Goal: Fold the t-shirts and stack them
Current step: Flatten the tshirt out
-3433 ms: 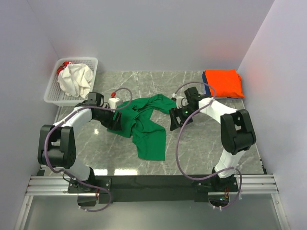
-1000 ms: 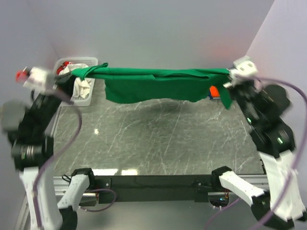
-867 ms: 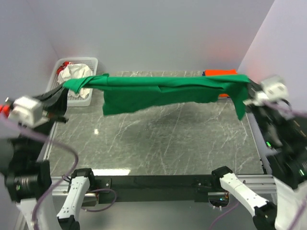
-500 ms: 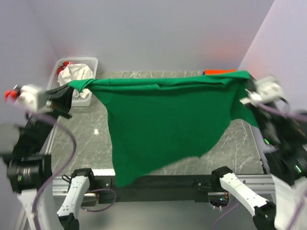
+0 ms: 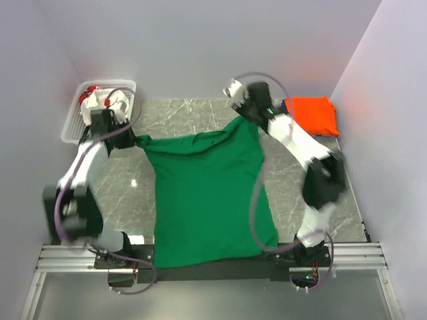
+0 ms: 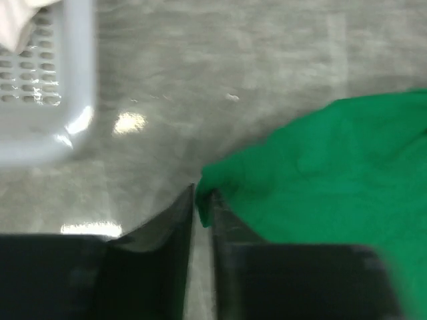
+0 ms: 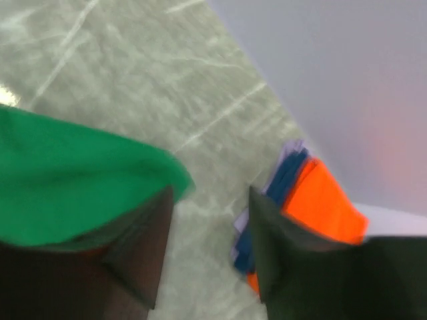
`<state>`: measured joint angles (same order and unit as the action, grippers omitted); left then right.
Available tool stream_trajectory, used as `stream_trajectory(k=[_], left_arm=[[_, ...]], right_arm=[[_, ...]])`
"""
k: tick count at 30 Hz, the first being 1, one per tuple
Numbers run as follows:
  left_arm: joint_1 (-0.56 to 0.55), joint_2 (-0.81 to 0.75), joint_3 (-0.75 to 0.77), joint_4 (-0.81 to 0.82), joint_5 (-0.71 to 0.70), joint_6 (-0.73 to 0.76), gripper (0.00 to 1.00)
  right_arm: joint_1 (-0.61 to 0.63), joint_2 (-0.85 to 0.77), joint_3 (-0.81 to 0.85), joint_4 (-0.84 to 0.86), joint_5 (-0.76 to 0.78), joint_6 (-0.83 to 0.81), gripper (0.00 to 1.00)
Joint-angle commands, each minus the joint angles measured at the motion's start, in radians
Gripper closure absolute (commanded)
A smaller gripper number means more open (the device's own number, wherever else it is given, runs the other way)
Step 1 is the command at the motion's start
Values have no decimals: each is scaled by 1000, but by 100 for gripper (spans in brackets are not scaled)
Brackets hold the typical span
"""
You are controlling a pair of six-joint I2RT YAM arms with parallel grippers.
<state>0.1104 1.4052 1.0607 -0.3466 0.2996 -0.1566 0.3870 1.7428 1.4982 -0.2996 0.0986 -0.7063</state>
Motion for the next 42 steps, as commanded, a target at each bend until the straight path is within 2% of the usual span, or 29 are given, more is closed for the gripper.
stream_trajectory(k=[1,2,3,4,6,7,9,10,12,13,15,18,21,26,33,37,42], left_arm=[[32,257,332,-1,-94,-26,73],[46,305,378,-75,-94,-32,69],[79,339,401,-92,-80,-37,66],[93,331,401,-88,-48,-35,55],[95,269,351,-46,-66,20,42],[95,244,328,-34,-59,37,41],[89,187,260,0,-24,93,41],[84,175,227,3,22,145,43],[42,158,208,-8,33,233,46],[22,158,196,-20,36,297,46],[-34,167,186,-29,-7,330,46],[-83,202,191,-51,-7,382,46],[-103,253,206,-60,-23,425,47],[-170,365,258,-68,-51,430,50],[-175,501,347,-92,-129,430,51],[-175,540,367,-104,-178,443,52],[-173,578,358,-137,-232,463,58]], right_arm=[[-25,280,498,-121,119,91,41],[-39,369,605,-210,107,146,40],[-57,391,682,-287,33,169,40],[-74,400,779,-438,9,191,39],[-82,336,762,-516,-43,252,39],[-80,296,666,-570,-95,260,39],[-71,155,520,-584,-178,297,40],[-60,117,375,-604,-227,301,43],[-11,34,199,-631,-252,304,50],[4,18,153,-676,-291,303,53],[47,-14,17,-719,-332,300,59],[90,-51,-146,-705,-315,284,62],[102,-39,-222,-693,-300,275,66],[121,58,-257,-667,-251,254,69],[124,196,-230,-624,-110,211,72],[116,256,-231,-590,33,171,73],[7,345,-75,-608,124,133,75]])
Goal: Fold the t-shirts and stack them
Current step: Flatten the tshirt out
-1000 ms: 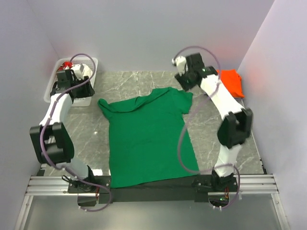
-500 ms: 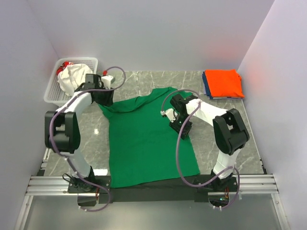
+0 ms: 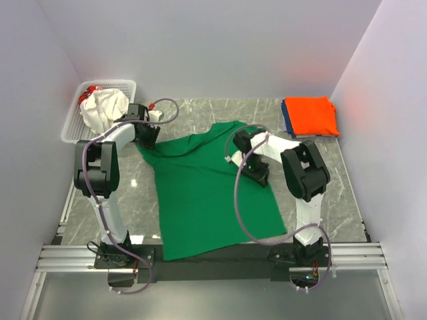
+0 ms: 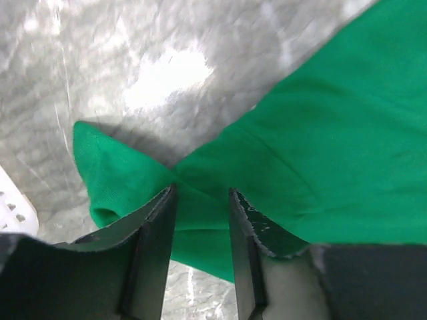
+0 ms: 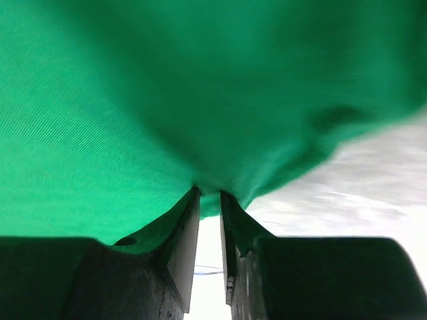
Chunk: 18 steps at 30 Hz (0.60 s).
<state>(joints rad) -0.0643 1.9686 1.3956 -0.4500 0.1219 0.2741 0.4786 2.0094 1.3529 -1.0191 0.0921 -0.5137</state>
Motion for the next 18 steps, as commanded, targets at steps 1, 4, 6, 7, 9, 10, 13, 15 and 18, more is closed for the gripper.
stream_trajectory(k=[1,4,6,7,9,10,13,15,18], left_arm=[[1,19,17,-44,-67,33,59],[1,13,-20,-84,-80,31,66],[0,-23,-84,-133,-39,36,72],[-3,-43,-108,-153,-16,42,73],[-22,-120,-192,-223,71,40,77],[-40,-179,-217,-257,126,43,77],[-60,-314,-296,-351,290,24,76],[-62,-388,-306,-351,332,-16,65],[-62,-507,-261,-273,337,-65,49]], right_arm=[[-104,113,103,113,155,-71,75],[-178,208,257,123,238,-115,75],[-216,270,418,119,294,-134,76],[-222,322,470,116,304,-140,76],[-219,354,606,117,322,-158,76],[-216,370,639,120,327,-164,76],[-209,330,690,126,315,-186,73],[-210,229,632,126,279,-169,70],[-202,46,487,81,138,-111,64]])
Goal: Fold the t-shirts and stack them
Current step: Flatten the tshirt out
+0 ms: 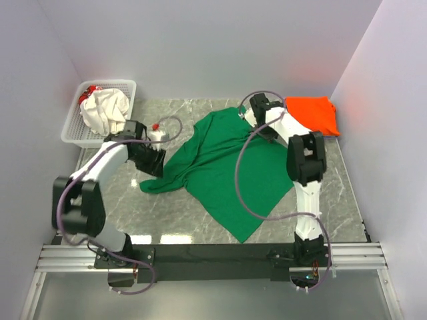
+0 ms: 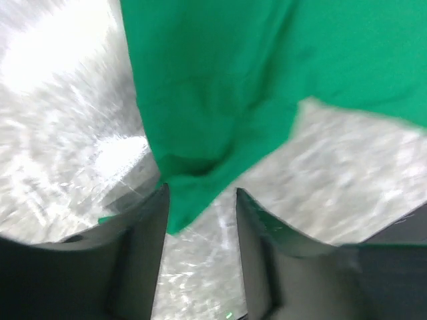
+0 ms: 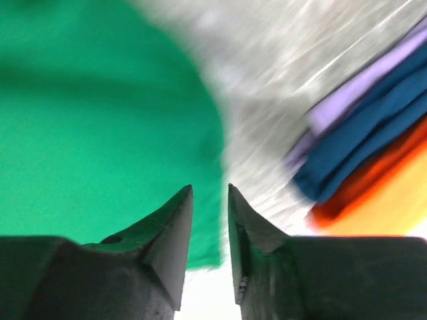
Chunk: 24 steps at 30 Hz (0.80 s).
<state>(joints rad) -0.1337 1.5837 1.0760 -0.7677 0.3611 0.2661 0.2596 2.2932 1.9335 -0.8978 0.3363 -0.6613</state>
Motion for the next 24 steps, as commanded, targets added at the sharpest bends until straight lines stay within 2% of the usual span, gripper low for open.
stream_trajectory(k=[1,3,4,8,10,13,16,22,24], left_arm=[[6,-146,71,76,114,-73,45],[-16,-143,105,143,124,-114,39],[-50,-116,113,163,99,-126,39],[-116,-13,154,246,44,-197,40],[-129,50,170,278,47,-252,41],[-170,123,190,341,59,-333,43],[-202,205,219,376,42,-375,44],[-234,315,268,404,9,-400,48],[-239,337,286,409,-10,-403,54]], right_arm=[[23,-285,-137,-55,-191,52,63],[46,-407,-264,-94,-284,112,62],[65,-441,-336,-111,-392,135,62],[115,-550,-523,-145,-615,236,62],[154,-590,-594,-119,-664,279,64],[193,-623,-730,-41,-681,316,67],[220,-617,-793,-3,-694,333,69],[289,-624,-844,51,-587,347,70],[308,-621,-847,62,-566,350,70]])
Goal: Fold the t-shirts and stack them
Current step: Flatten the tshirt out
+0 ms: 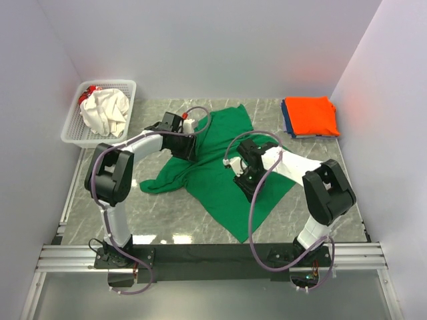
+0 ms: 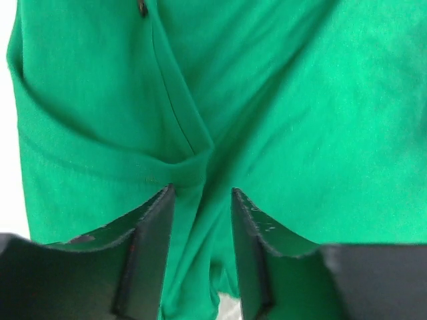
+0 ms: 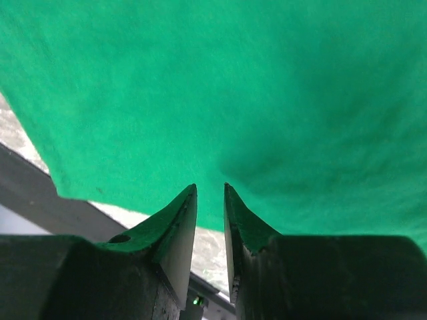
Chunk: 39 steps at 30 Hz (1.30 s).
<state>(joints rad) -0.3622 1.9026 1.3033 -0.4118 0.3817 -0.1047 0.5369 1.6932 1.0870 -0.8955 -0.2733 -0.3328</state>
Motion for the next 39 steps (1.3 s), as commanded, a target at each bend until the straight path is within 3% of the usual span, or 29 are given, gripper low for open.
stream_trajectory(k=[1,4,5,9,13,18,19,20,22,24,26,27,32,39], left_arm=[[-11,39,65,54,-29,-29,56],[-14,73,96,48,-40,-32,65],[-14,76,109,47,-52,-36,76],[2,38,123,28,-127,-7,97],[101,-8,123,2,-178,51,99],[221,-8,172,-60,-106,141,99],[218,-7,188,-86,-77,151,98],[207,-11,192,-94,-60,137,79],[145,-51,148,-62,-82,113,61],[83,-89,110,-4,-144,100,55],[10,-96,82,16,-188,48,35],[-29,-77,86,13,-199,33,32],[-116,3,139,-25,-311,-27,44],[-188,101,195,-51,-446,-29,54]], right_arm=[[40,-15,-2,61,60,20,70],[81,16,-2,60,83,21,70],[101,29,-4,58,109,20,71],[115,103,-10,47,183,2,72],[115,120,-6,37,220,-15,73],[113,115,8,29,234,-26,73],[115,118,13,27,229,-26,73],[113,115,17,21,223,-25,73],[115,112,16,20,201,-23,73],[115,109,4,20,200,-20,74],[115,99,-13,23,206,-21,74],[115,94,-31,27,209,-22,75],[115,72,-64,32,218,-25,75],[115,62,-78,33,221,-25,76]])
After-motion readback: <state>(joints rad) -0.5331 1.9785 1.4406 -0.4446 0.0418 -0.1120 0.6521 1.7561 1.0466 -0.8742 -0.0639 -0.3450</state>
